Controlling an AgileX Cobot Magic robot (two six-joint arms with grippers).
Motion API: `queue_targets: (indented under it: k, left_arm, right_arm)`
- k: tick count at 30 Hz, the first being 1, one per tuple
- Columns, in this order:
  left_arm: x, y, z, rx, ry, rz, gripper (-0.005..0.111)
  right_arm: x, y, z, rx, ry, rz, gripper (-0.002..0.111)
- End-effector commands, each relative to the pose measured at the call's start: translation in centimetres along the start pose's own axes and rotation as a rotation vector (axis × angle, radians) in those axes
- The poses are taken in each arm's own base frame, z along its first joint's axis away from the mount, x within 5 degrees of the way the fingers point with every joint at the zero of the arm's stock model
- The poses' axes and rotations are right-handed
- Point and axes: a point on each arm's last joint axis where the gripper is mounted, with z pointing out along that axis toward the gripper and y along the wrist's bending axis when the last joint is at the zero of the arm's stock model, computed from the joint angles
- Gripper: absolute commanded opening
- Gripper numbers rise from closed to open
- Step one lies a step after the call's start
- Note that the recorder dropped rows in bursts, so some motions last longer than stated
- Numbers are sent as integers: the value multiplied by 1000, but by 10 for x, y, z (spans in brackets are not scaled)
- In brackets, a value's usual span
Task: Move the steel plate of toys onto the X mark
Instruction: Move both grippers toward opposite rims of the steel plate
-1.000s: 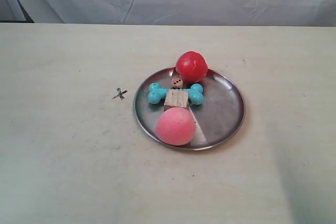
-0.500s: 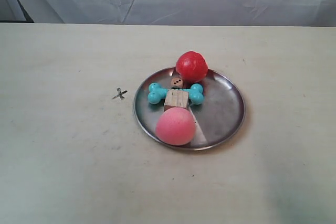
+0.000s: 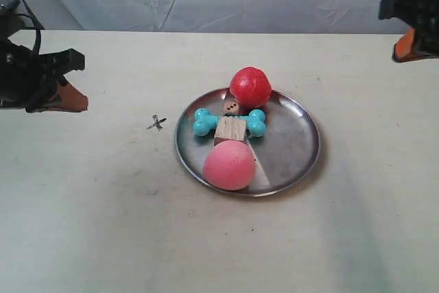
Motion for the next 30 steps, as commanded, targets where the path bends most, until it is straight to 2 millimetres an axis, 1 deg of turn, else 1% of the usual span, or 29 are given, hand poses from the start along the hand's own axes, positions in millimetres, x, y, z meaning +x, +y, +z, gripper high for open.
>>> queue_targets:
  k: [1, 3, 5, 6, 9, 10, 11, 13, 15, 18, 21, 23, 25, 27, 30]
  left_arm:
    - [-16, -3, 11, 63, -49, 97, 2]
    - [-31, -9, 11, 98, -92, 156, 7]
    - [-48, -16, 10, 128, -78, 190, 14]
    - [-54, -18, 10, 133, -64, 185, 16]
    - [-78, -24, 12, 139, -11, 228, 25]
    - [-86, -25, 14, 143, 0, 247, 29]
    - [-93, -25, 17, 145, -4, 259, 33]
    - [-108, -28, 28, 148, -16, 297, 41]
    - [-116, -34, 44, 160, -4, 347, 46]
    - [-126, -47, 69, 155, 19, 430, 49]
    - [-130, -57, 99, 96, 69, 559, 49]
    - [-133, -60, 116, 56, 89, 630, 49]
    - [-138, -59, 132, 39, 101, 654, 48]
    - [-141, -60, 145, 59, 118, 659, 48]
    - [-145, -63, 158, 85, 155, 680, 48]
  right_arm:
    - [-2, 1, 52, -102, 191, 67, -1]
    - [2, 0, 68, -137, 180, 115, -1]
    - [12, -2, 77, -149, 205, 158, 0]
    - [17, -3, 80, -154, 221, 170, 2]
    - [30, -3, 84, -179, 256, 207, 17]
    - [36, -3, 87, -193, 274, 223, 27]
    - [40, -2, 88, -206, 283, 238, 33]
    - [53, 1, 92, -202, 283, 253, 47]
    - [66, 7, 95, -197, 269, 261, 54]
    - [89, 12, 101, -194, 260, 319, 56]
    - [102, 16, 106, -184, 238, 378, 56]
    - [108, 18, 108, -180, 229, 396, 56]
    - [112, 21, 110, -178, 219, 417, 56]
    - [115, 23, 111, -173, 213, 414, 56]
    - [118, 24, 112, -156, 191, 435, 56]
